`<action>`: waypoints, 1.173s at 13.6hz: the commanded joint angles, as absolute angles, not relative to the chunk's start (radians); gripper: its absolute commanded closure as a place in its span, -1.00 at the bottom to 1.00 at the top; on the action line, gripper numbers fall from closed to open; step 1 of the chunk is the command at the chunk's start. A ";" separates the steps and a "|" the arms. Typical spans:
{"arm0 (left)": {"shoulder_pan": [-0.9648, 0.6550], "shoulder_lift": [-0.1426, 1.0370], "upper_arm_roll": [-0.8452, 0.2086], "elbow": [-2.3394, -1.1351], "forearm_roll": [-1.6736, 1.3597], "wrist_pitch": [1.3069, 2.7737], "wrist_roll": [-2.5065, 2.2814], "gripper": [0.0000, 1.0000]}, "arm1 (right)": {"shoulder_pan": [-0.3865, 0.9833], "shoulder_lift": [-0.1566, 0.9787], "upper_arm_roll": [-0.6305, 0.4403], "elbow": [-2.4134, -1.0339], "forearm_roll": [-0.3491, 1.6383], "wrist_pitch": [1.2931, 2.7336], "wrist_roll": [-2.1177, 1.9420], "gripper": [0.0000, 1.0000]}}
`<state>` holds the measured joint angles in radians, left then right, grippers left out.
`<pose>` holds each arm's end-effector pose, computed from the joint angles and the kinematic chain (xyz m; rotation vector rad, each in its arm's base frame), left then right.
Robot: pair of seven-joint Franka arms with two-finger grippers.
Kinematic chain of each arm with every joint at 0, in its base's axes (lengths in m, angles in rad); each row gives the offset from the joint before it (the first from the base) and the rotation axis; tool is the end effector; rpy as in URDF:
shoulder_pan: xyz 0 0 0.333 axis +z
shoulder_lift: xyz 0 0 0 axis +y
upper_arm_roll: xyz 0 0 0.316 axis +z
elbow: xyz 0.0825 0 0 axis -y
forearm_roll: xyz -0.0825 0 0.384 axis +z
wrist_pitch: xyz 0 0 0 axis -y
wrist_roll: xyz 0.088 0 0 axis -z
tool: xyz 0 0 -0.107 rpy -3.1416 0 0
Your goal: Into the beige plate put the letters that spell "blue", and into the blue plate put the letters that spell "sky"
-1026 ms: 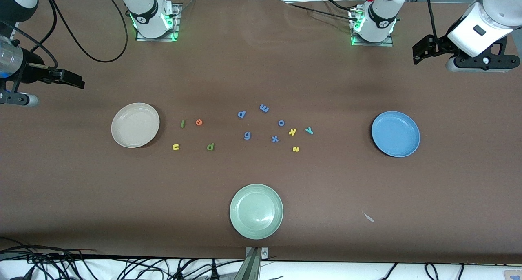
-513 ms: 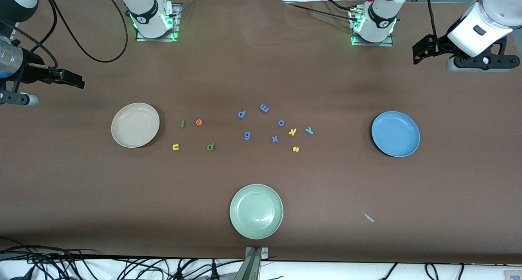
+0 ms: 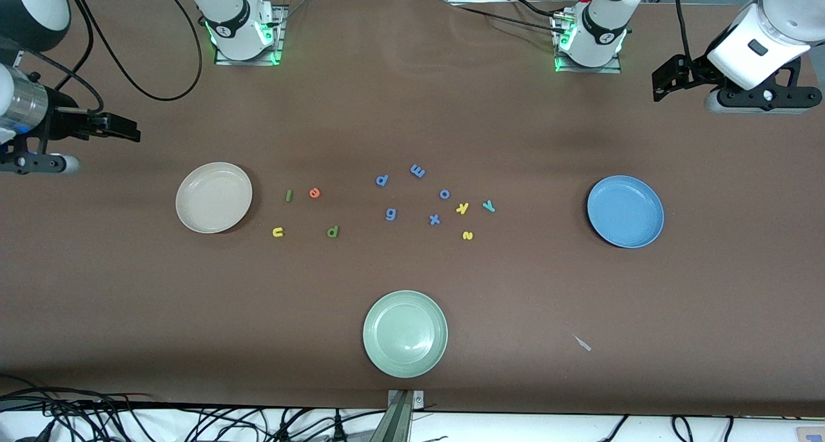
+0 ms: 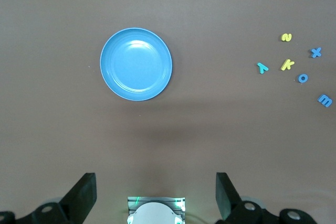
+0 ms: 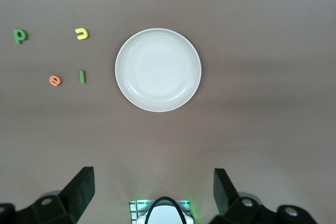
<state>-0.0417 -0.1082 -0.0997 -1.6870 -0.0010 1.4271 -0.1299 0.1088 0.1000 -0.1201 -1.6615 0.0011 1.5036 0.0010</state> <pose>0.4981 -0.0738 0.6161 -3.1027 0.0158 0.2324 0.5640 -0.0037 0.5219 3.1061 -0.0207 -0.4017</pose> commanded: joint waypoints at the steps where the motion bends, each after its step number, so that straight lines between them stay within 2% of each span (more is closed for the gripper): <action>1: -0.051 -0.100 -0.100 -1.657 0.017 1.401 -0.137 -1.00 | 0.142 0.191 -0.098 -1.640 0.032 1.509 -0.002 -1.00; 6: -0.051 -0.100 -0.100 -1.657 0.017 1.399 -0.137 -1.00 | 0.242 0.345 -0.075 -1.693 0.098 1.796 0.184 -1.00; 8: -0.051 -0.100 -0.100 -1.657 0.017 1.399 -0.137 -1.00 | 0.271 0.341 -0.075 -1.793 0.103 1.944 0.224 -1.00; 12: -0.051 -0.100 -0.100 -1.655 0.014 1.399 -0.137 -1.00 | 0.290 0.348 0.008 -2.027 0.101 2.332 0.372 -1.00; 16: -0.048 -0.097 -0.146 -1.635 0.015 1.399 -0.137 -1.00 | 0.316 0.363 0.008 -2.130 0.098 2.417 0.397 -1.00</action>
